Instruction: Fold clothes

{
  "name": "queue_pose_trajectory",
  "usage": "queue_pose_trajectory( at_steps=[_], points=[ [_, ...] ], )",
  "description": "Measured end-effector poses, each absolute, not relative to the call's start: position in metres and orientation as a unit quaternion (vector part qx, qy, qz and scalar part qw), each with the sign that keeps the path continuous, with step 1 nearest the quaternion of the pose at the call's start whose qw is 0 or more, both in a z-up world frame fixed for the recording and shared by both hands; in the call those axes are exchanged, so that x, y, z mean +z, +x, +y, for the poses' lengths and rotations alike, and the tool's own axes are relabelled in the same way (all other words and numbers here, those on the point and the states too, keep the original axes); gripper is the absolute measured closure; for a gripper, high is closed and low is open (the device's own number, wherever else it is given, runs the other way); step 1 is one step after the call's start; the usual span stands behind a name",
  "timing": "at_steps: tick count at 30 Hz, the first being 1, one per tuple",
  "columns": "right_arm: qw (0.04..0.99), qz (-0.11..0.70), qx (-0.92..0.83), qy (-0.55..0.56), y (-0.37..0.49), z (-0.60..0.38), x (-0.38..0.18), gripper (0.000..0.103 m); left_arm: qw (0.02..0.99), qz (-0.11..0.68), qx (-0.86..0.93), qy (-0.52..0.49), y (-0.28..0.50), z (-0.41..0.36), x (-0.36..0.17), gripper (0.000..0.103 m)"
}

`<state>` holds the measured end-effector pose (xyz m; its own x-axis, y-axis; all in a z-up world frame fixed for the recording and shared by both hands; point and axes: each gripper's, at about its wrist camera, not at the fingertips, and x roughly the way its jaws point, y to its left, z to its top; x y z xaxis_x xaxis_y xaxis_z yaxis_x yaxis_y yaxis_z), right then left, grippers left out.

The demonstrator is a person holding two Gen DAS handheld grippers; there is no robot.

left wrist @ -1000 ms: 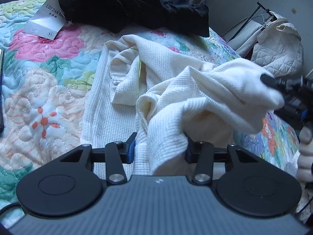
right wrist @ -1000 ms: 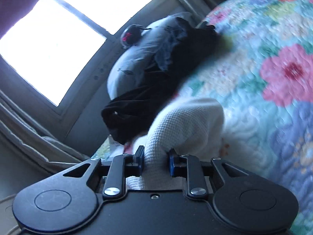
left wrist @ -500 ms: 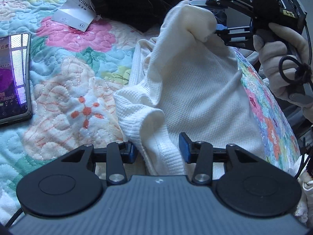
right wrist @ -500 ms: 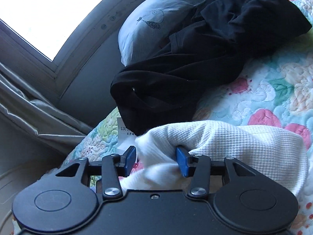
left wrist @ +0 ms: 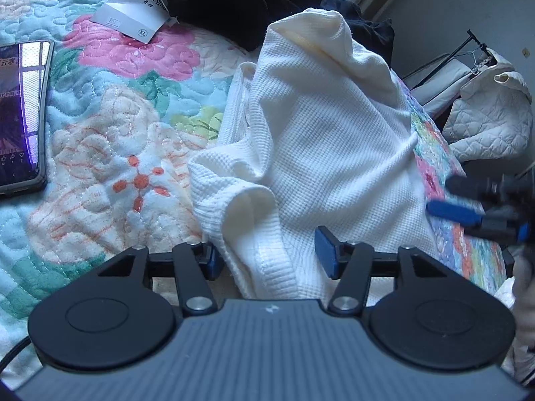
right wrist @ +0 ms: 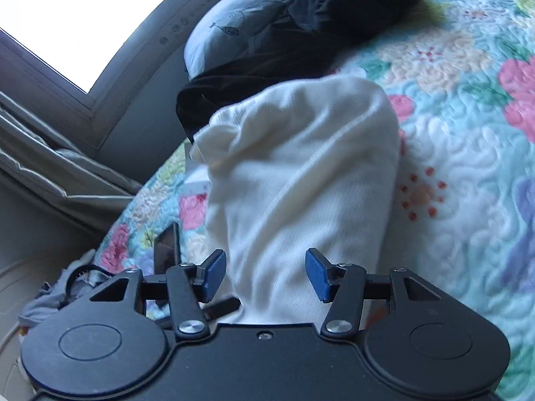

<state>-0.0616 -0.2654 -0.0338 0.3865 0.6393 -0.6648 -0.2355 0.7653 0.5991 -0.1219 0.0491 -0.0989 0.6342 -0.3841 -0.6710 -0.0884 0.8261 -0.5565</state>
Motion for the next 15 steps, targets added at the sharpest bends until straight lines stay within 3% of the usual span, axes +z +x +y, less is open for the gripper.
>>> queue_pose_trajectory(
  at_steps=[2, 6, 11, 13, 14, 15],
  points=[
    [0.812, 0.488, 0.255, 0.196, -0.081, -0.269, -0.042, 0.045, 0.861, 0.416, -0.083, -0.280, -0.122, 0.048, -0.099, 0.045],
    [0.825, 0.504, 0.221, 0.127, -0.109, -0.267, -0.055, 0.039, 0.874, 0.409, -0.077, -0.250, -0.126, 0.040, -0.092, 0.063],
    [0.809, 0.520, 0.249, 0.115, -0.138, -0.266, -0.081, 0.039, 0.878, 0.403, -0.080, -0.245, -0.133, 0.036, -0.086, 0.063],
    [0.812, 0.509, 0.261, 0.119, -0.144, -0.265, -0.093, 0.054, 0.880, 0.400, -0.079, -0.242, -0.134, 0.035, -0.085, 0.067],
    [0.818, 0.503, 0.257, 0.108, -0.146, -0.264, -0.096, 0.072, 0.881, 0.398, -0.081, -0.241, -0.135, 0.034, -0.083, 0.072],
    [0.824, 0.493, 0.257, 0.109, -0.148, -0.267, -0.092, 0.080, 0.881, 0.392, -0.092, -0.249, -0.138, 0.035, -0.076, 0.081]
  ],
)
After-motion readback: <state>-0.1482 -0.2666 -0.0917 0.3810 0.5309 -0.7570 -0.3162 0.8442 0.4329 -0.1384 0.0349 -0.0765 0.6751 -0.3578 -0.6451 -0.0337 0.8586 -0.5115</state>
